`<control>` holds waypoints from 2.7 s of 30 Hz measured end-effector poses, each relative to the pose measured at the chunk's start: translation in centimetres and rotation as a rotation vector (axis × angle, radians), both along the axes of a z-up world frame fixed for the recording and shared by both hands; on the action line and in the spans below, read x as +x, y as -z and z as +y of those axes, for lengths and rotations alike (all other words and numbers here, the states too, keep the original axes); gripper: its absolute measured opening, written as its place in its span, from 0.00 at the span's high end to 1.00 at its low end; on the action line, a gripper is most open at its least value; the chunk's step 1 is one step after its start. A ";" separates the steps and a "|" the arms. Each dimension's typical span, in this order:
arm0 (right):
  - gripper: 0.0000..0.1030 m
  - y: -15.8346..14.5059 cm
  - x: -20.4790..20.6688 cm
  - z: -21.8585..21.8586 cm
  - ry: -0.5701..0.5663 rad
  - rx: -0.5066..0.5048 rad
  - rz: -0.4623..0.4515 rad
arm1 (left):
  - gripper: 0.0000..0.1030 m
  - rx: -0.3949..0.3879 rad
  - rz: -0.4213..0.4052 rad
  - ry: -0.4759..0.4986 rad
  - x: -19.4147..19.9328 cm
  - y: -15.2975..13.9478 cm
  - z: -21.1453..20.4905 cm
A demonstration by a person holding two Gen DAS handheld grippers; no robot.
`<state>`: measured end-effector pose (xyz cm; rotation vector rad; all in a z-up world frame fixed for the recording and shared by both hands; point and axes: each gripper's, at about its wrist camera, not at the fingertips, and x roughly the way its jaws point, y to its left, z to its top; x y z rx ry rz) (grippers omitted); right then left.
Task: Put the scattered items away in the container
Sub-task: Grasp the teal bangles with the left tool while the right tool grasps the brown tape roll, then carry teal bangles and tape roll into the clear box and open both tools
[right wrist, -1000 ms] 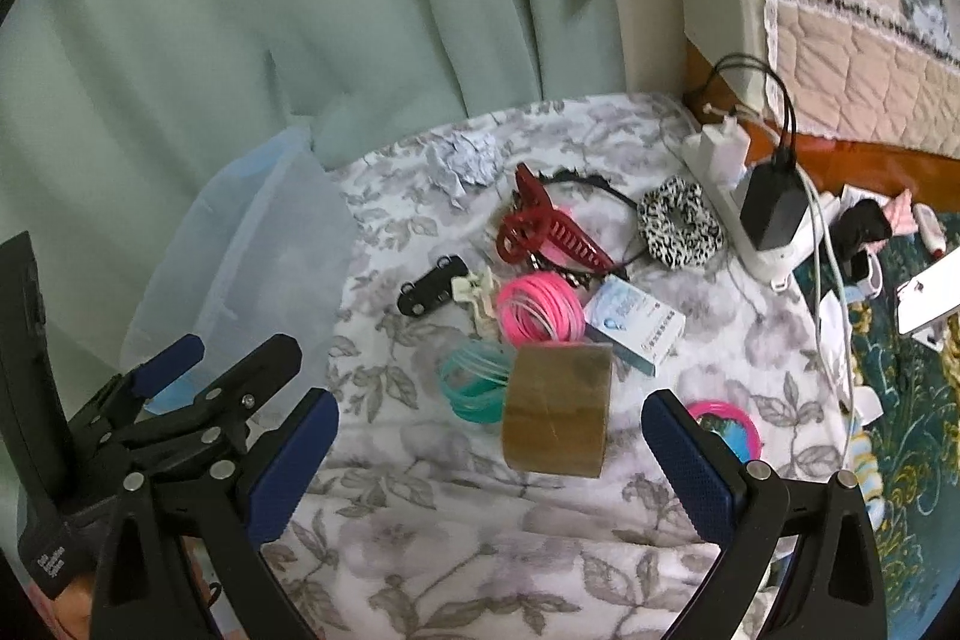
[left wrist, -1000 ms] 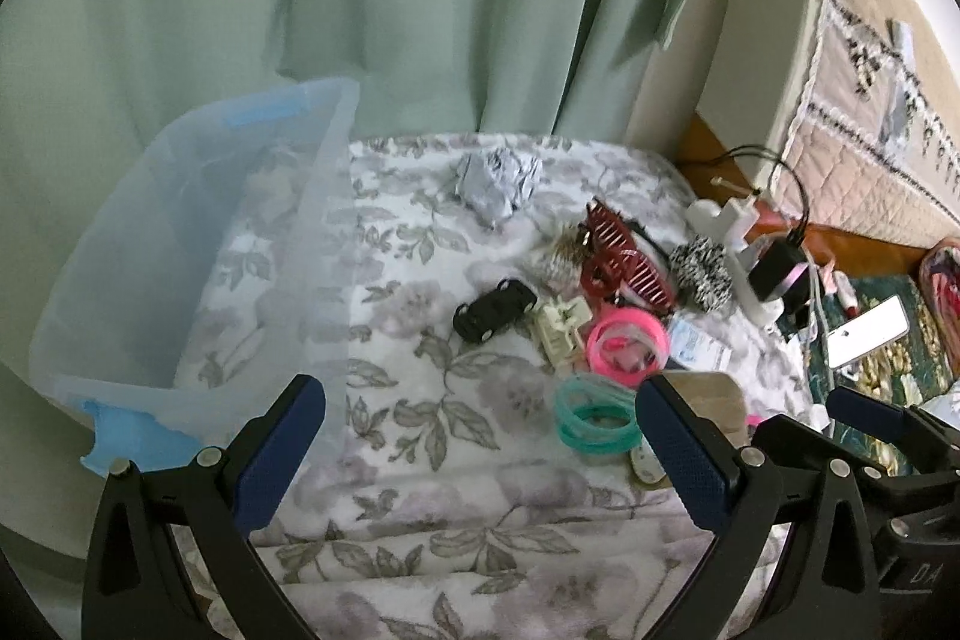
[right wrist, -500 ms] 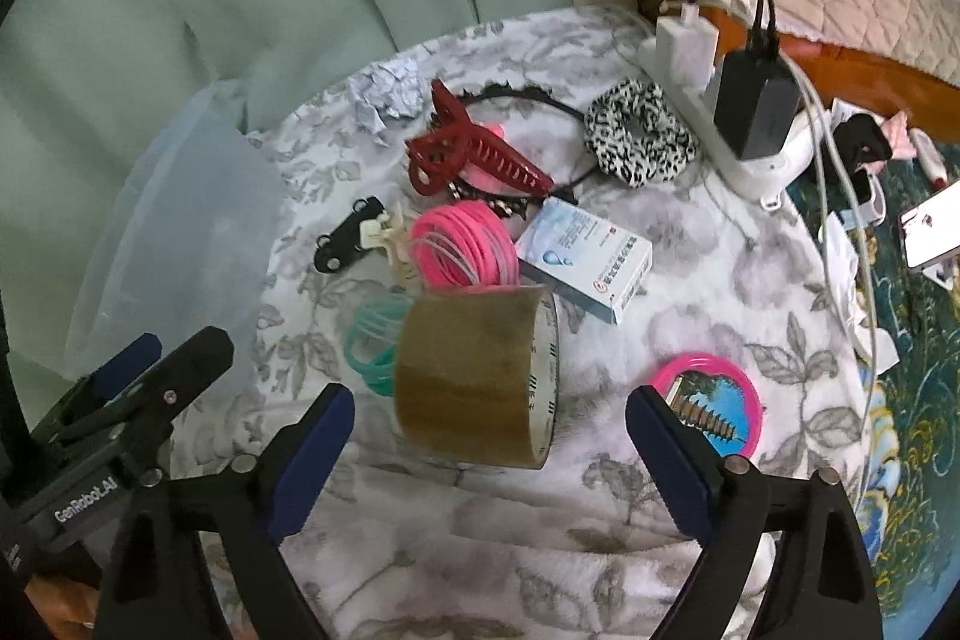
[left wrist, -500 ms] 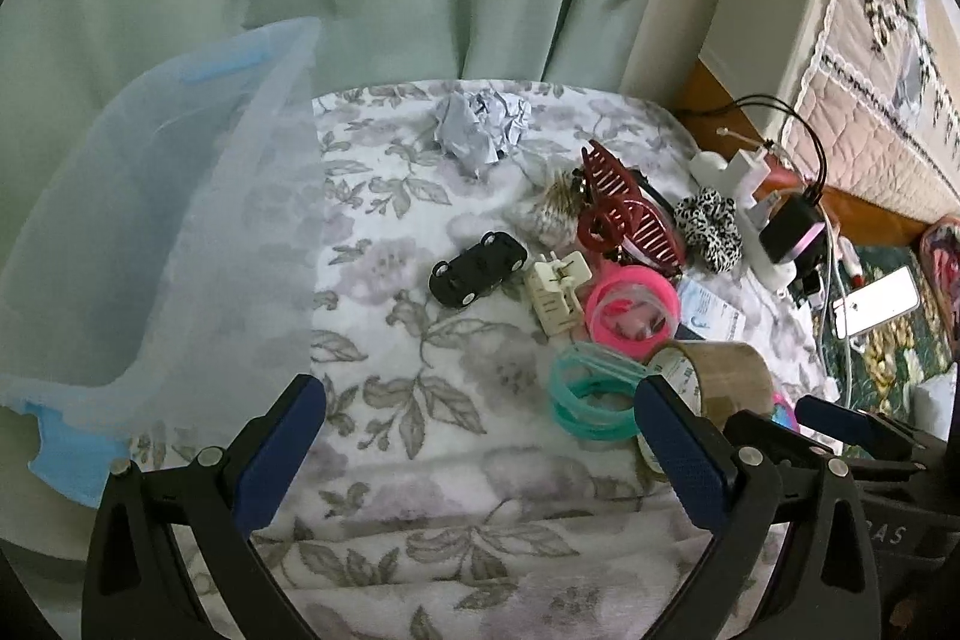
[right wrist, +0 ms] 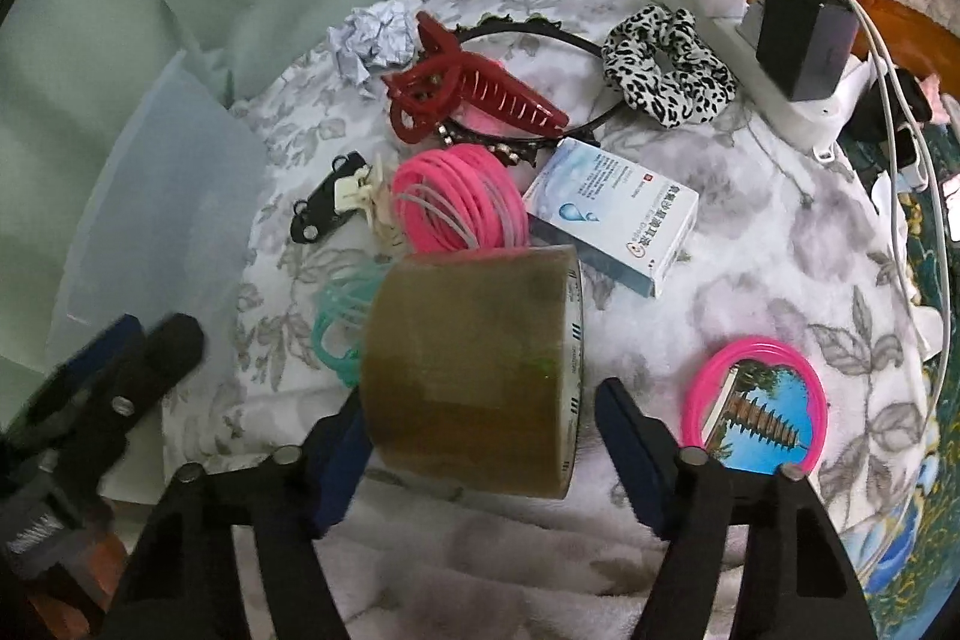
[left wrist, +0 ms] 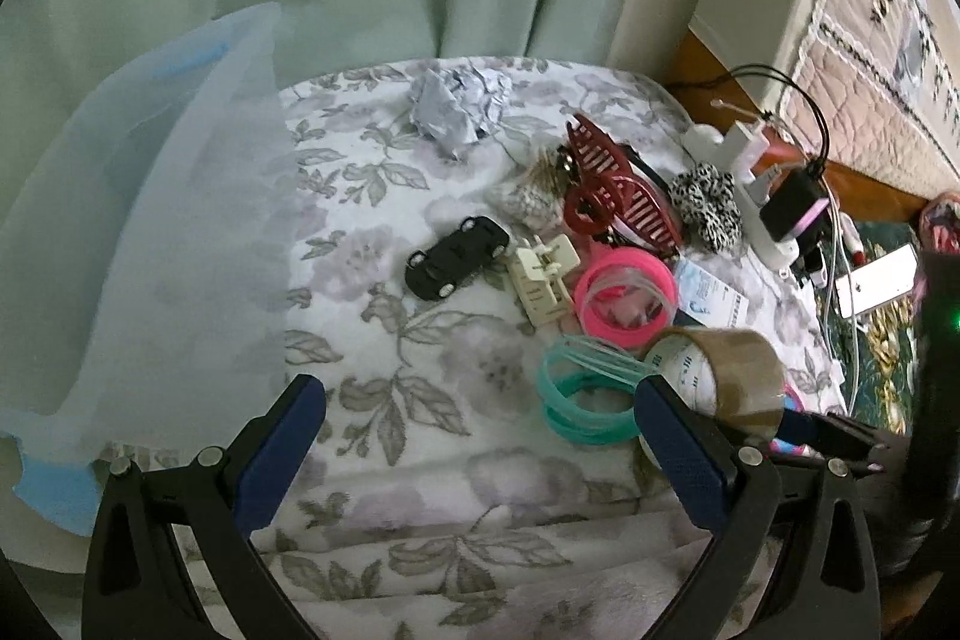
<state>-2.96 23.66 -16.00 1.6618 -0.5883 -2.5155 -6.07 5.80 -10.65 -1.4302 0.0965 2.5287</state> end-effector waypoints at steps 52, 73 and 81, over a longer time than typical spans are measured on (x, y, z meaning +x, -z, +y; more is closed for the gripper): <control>0.46 -0.4 -0.3 3.4 0.058 -0.085 0.047 | 0.42 -0.020 -0.123 0.156 -2.2 7.1 6.1; 0.46 -7.7 1.4 2.5 0.061 -0.037 0.183 | 0.43 0.098 0.047 0.116 -0.3 -2.2 3.2; 0.46 -11.1 1.4 1.6 0.039 -0.028 0.246 | 0.43 0.128 0.108 0.089 -0.5 -5.9 1.7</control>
